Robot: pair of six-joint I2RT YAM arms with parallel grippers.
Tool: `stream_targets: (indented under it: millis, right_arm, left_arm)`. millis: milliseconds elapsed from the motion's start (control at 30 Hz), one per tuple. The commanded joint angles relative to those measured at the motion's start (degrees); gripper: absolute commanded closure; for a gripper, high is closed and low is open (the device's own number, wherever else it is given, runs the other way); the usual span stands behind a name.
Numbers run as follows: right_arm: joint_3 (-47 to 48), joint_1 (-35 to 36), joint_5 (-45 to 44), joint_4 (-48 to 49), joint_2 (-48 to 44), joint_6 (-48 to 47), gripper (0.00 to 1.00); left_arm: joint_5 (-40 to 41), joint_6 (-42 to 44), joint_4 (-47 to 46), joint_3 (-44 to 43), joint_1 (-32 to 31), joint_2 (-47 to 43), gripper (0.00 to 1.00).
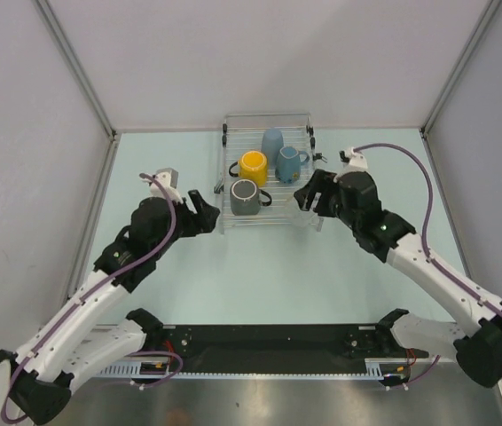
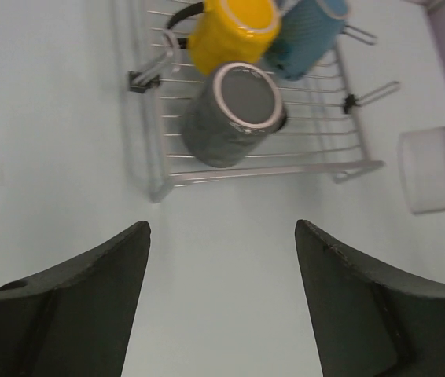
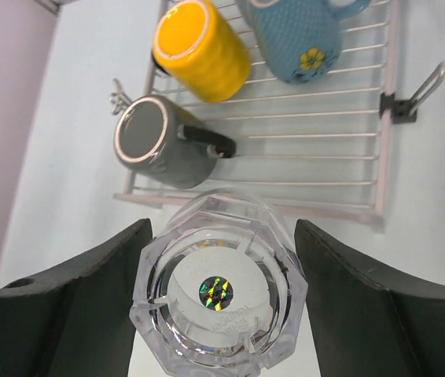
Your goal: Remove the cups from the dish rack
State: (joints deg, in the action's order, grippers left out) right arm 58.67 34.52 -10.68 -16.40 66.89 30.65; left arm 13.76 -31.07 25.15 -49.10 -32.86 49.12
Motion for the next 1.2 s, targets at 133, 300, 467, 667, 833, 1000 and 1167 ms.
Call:
stream_targets:
  millis: [133, 300, 467, 667, 833, 1000, 1167]
  right_arm:
    - [-16.12, -1.56, 19.11, 27.55, -16.08, 13.0, 1.0]
    - [-23.94, -0.95, 23.33, 39.66, -18.46, 20.05, 1.0]
    - [-27.56, 0.72, 24.13, 47.77, -16.89, 24.97, 1.0]
    - [-29.32, 2.13, 24.03, 55.59, -12.85, 27.7, 1.0]
    - [-30.28, 2.65, 25.7, 64.37, -9.42, 30.95, 1.0]
    - [-32.39, 2.92, 27.9, 75.87, -4.5, 35.26, 1.0]
    - [-32.4, 5.02, 29.05, 82.05, -0.72, 37.72, 1.0]
  left_arm:
    - [-22.36, -5.66, -22.3, 10.59, -0.97, -8.51, 0.08]
    - [-25.8, -12.25, -32.6, 17.54, -2.55, -11.33, 0.07]
    - [-25.71, -14.02, -41.3, 20.44, -6.86, -10.72, 0.03]
    - [-24.66, -14.11, -49.48, 22.12, -11.17, -9.58, 0.07]
    - [-26.15, -14.98, -53.87, 22.56, -13.1, -6.94, 0.08]
    - [-25.89, -15.25, -56.69, 23.26, -14.95, -5.18, 0.09]
    - [-25.89, -14.46, -58.46, 23.35, -16.53, -4.13, 0.1]
